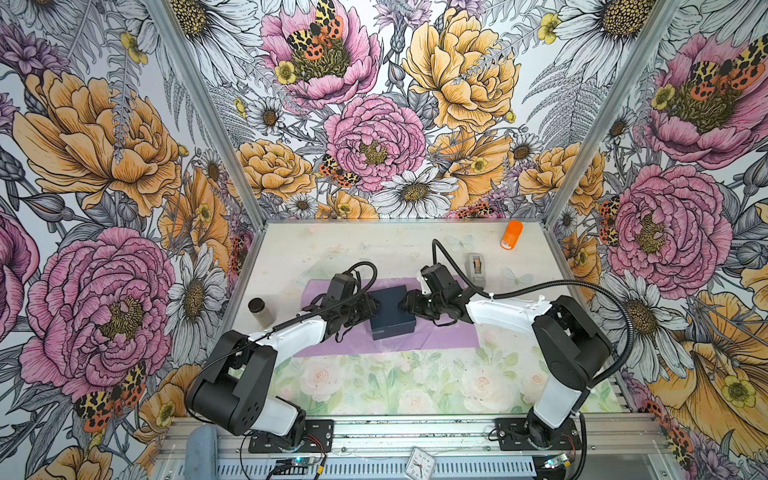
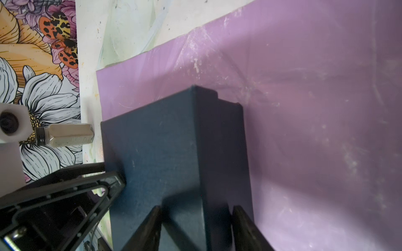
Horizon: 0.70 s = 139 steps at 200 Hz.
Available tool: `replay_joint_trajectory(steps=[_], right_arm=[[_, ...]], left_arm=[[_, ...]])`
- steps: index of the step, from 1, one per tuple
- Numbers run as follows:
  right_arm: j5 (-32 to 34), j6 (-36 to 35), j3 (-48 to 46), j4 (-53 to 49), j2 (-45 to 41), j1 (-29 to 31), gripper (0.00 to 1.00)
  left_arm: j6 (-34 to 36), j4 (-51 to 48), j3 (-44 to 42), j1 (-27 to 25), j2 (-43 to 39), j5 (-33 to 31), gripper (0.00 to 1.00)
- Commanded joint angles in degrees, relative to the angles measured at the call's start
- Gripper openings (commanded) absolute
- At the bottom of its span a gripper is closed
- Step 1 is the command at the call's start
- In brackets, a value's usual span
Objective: Wrap the gift box in paper
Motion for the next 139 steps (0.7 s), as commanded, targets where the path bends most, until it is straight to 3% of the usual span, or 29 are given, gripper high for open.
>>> replay_joint_trajectory(steps=[1,27,50,90,139], right_arm=[[-0.38,-1.15,-3.98,-1.52,-3.37,-1.88,0.52],[-1.67,-2.73,-6.51,-2.66,-7.27,-3.61,0.68],[-2.81,-4.32,-6.91,-4.86,-9.31,-4.98,0.72],[-5.05,-3.87,-6.81,-4.77,-8.23,-4.31,0.72],[-5.84,0.19,-7.91,-0.84,-6.71,-3.0,0.64]], left_arm=[[-1.62,0.2,1.85,-3.92,2.31,0.1,0.52],[-2.12,-0.5,3.07,-4.42,2.24,-1.41,0.62],[-2.41,-0.89,1.71,-2.28,-0.26,-2.29,0.65],[-3.35,-0.3,-4.27,4.14,-5.47,-1.74,0.52],[-4.64,1.12,-9.54,9.67,-5.36,0.49,0.44]])
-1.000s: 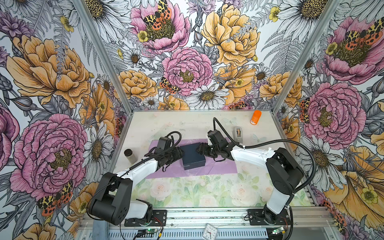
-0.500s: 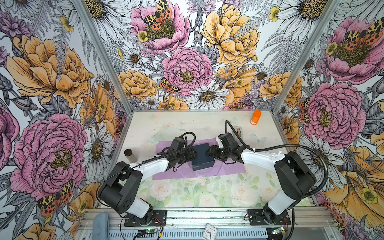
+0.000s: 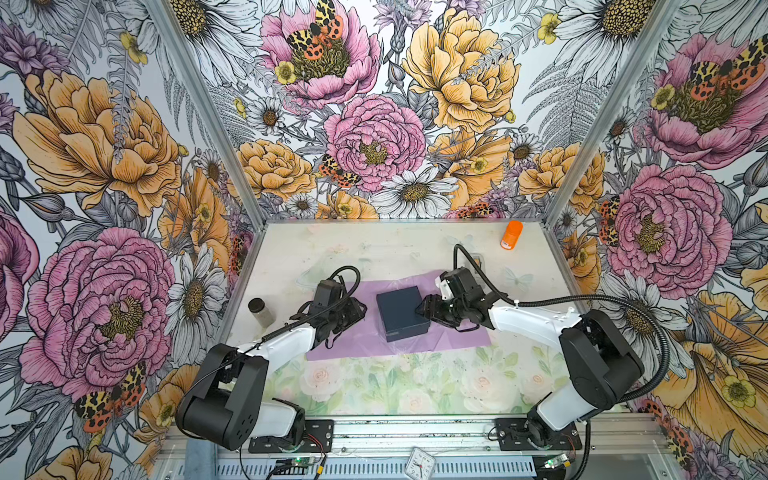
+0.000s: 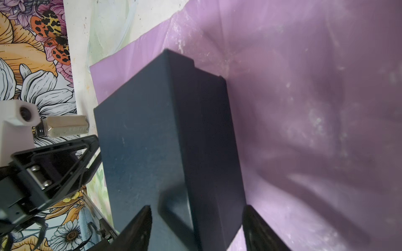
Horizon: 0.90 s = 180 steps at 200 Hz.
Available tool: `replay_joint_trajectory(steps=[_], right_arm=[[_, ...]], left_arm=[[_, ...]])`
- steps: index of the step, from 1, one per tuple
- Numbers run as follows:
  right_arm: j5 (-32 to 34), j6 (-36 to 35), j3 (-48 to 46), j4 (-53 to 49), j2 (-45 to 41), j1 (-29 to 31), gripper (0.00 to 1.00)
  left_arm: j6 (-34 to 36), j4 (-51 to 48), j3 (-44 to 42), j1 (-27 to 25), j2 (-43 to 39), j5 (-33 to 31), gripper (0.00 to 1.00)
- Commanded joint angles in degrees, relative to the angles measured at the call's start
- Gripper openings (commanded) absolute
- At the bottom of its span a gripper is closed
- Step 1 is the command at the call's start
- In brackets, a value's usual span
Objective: Wrap the gift box in paper
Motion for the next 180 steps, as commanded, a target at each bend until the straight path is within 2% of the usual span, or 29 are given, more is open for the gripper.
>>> replay_joint_trajectory(steps=[1,87,109,124,133,159,180], right_arm=[[-1.07,2.49,-0.81,2.87,1.12,0.88,0.64],[1.52,14.3,-6.25,14.3,1.09,4.44,0.55],[2.78,14.34,-6.09,14.06,0.06,4.95,0.57],[4.73,12.69,-5.6,11.12,-2.45,4.95,0.63],[6.03,11.27,-5.05,8.54,-4.23,5.0,0.65],[8.51,9.63,-5.96,5.47,-9.06,5.66,0.66],[11.48,8.73,-7.8,4.09,-12.18,9.37,0.66]], left_arm=[[-0.96,1.29,-2.11,1.62,0.2,1.13,0.44],[-2.82,0.98,-5.96,3.07,1.08,0.7,0.41],[-2.15,-0.28,-5.81,3.16,0.73,0.17,0.4],[-1.65,-1.64,-5.66,3.32,-0.94,-0.39,0.41],[-1.33,-2.66,-5.25,3.26,-2.4,-0.59,0.44],[-0.88,-5.92,-4.02,2.98,-7.61,-0.82,0.48],[-1.06,-7.27,-3.38,2.64,-10.47,-0.87,0.51]])
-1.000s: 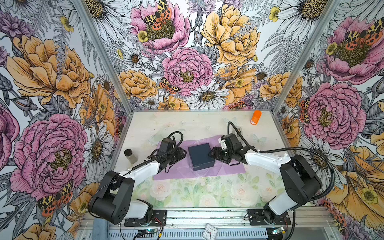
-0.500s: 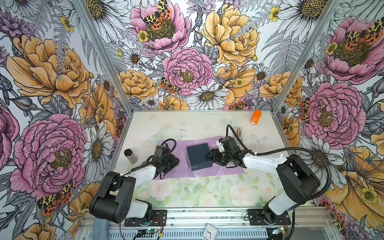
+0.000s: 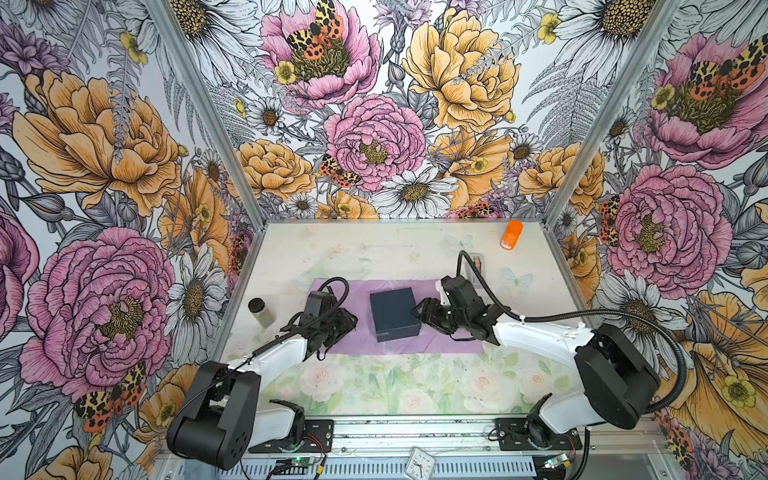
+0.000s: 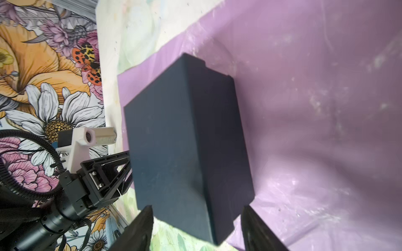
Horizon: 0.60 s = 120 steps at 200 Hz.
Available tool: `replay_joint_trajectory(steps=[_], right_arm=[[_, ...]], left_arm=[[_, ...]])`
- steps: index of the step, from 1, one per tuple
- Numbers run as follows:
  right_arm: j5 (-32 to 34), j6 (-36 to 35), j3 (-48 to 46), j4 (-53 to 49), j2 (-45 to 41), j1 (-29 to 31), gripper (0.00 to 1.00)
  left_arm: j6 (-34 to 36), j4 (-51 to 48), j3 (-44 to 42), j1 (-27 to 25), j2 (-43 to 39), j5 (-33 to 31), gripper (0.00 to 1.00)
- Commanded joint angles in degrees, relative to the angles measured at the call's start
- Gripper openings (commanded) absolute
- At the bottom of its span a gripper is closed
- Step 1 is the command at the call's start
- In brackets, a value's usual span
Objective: Wrap the gift box in paper
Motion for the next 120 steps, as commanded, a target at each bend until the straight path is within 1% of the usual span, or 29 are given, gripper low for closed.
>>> replay_joint_trajectory(steps=[1,18,25,56,86,101,120], right_arm=[[5.04,-2.44,-1.88,-3.39,-3.93,3.7,0.66],[8.36,-3.18,-2.95,-4.95,-6.51,6.86,0.64],[9.5,-3.46,-2.93,-5.43,-7.12,9.65,0.63],[14.73,-5.06,-0.48,-8.63,-6.55,18.48,0.56],[15.73,-7.83,4.18,-9.41,0.35,24.38,0.49],[16.13,-9.53,6.79,-9.56,4.08,25.51,0.47],[17.37,-11.52,9.43,-9.5,7.74,25.33,0.46]], left_arm=[[1.08,-2.97,1.35,0.01,-3.01,-1.29,0.51],[1.71,-3.42,1.5,0.56,-2.32,-1.56,0.49],[1.95,-3.14,1.3,0.78,-1.73,-1.31,0.48],[1.65,-0.22,-0.63,0.83,1.13,-0.67,0.46],[1.56,0.32,-1.49,0.88,2.21,-0.82,0.45],[1.61,0.22,-2.16,0.89,2.12,-1.14,0.44],[1.39,0.39,-2.98,0.98,1.99,-1.65,0.44]])
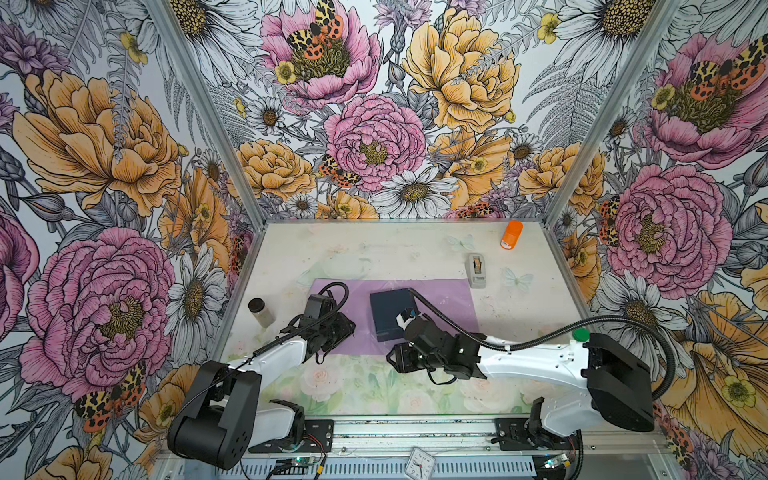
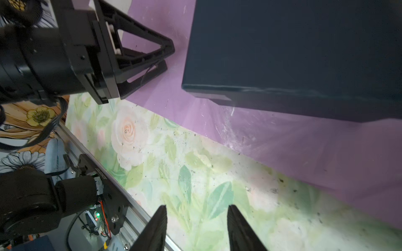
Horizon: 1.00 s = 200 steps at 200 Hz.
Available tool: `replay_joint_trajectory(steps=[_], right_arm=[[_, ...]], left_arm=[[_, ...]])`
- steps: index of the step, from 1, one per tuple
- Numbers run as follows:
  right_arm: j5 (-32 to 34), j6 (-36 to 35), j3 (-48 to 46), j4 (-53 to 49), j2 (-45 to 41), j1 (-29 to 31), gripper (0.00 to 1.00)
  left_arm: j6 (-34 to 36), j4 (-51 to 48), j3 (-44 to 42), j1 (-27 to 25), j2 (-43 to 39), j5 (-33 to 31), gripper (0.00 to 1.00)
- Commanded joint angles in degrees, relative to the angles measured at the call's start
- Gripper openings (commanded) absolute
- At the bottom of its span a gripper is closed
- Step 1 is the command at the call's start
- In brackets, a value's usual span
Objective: Wrap the gift box in paper
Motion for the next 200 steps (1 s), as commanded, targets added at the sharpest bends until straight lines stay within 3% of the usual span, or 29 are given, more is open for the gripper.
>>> replay_joint_trajectory(steps=[1,73,200], right_arm=[[3.72,-4.14,3.97,-0.8,3.9,-0.03,0.46],[3.41,-6.41,10.21,2.68,14.05,-2.15,0.43],[3.66,-7.73,13.91,8.72,19.83,-5.17,0.4]], left_arm=[[0.47,1.38,-1.39,0.63,-0.15,-1.45,0.44],[0.16,0.96,-2.81,0.97,-0.12,-2.02,0.43],[0.47,-0.16,-4.08,1.95,-0.98,-3.06,0.42]])
